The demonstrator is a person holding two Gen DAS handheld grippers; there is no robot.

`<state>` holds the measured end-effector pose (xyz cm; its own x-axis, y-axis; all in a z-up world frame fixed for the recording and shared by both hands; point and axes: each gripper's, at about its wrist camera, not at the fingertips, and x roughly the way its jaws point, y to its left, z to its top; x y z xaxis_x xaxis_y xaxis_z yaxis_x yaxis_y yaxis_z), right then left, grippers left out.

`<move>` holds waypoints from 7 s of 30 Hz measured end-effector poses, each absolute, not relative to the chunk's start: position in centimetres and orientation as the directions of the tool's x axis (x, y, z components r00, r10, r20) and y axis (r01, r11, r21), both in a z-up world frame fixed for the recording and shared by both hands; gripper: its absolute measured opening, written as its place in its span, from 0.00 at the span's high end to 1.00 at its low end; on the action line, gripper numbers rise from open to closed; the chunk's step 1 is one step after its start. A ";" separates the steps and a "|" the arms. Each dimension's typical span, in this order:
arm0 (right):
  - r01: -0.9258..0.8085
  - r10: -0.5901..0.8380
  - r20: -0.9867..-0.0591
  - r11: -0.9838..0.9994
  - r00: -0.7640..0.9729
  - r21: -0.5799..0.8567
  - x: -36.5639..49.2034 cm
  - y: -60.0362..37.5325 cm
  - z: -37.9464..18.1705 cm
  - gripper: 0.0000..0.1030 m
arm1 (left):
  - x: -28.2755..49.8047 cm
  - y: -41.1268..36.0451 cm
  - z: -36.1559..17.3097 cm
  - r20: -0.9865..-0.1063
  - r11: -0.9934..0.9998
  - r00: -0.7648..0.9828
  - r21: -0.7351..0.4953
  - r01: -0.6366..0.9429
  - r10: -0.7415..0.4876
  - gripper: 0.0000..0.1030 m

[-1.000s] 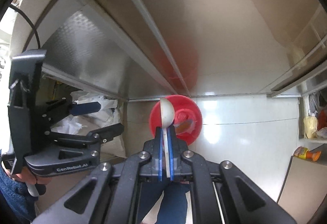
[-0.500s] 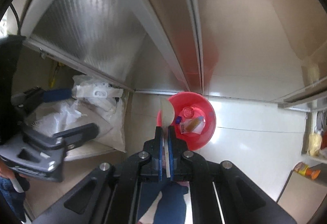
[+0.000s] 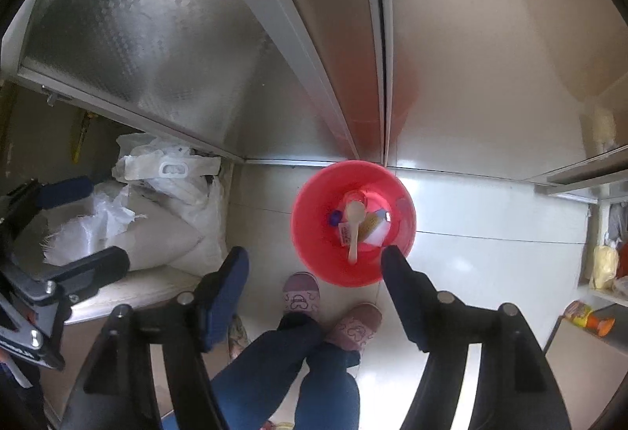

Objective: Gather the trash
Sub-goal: 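Raise both tools back over the counter toward the white wipe, then grasp the crumpled white wipe with the right tool, then grasp the purple-labelled juice bottle with the left tool, then carry the bottle and wipe down to the red bin and open both tools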

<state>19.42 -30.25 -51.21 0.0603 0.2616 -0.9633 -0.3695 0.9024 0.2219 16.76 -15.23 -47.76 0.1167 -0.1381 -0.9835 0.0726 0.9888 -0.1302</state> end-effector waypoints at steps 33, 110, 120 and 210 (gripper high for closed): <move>-0.527 0.405 -0.816 0.837 0.412 0.149 13.0 -31.8 -13.5 0.00 | 10.5 -10.6 -10.5 -0.847 0.999 0.532 -0.030 -0.045 -0.002 0.00; -0.606 0.407 -0.906 0.751 0.111 0.263 47.2 -5.4 -19.8 0.93 | 48.8 15.7 -23.7 -0.950 0.988 0.297 -0.125 -0.087 -0.094 0.00; -0.573 0.397 -0.913 0.771 0.095 0.276 47.3 -5.6 -21.2 0.94 | 50.7 14.2 -26.4 -0.956 0.990 0.274 -0.127 -0.058 -0.107 0.18; -0.216 0.313 -0.924 0.939 0.218 0.268 17.7 -37.8 -38.6 0.94 | 19.5 -22.6 -43.7 -0.959 0.938 0.110 -0.225 0.264 -0.261 0.08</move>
<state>17.72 -37.79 -38.60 0.2181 0.3134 -0.9242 -0.2157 0.9391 0.2675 19.52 -22.63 -43.69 0.1104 -0.2607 -0.9591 0.2644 0.9379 -0.2245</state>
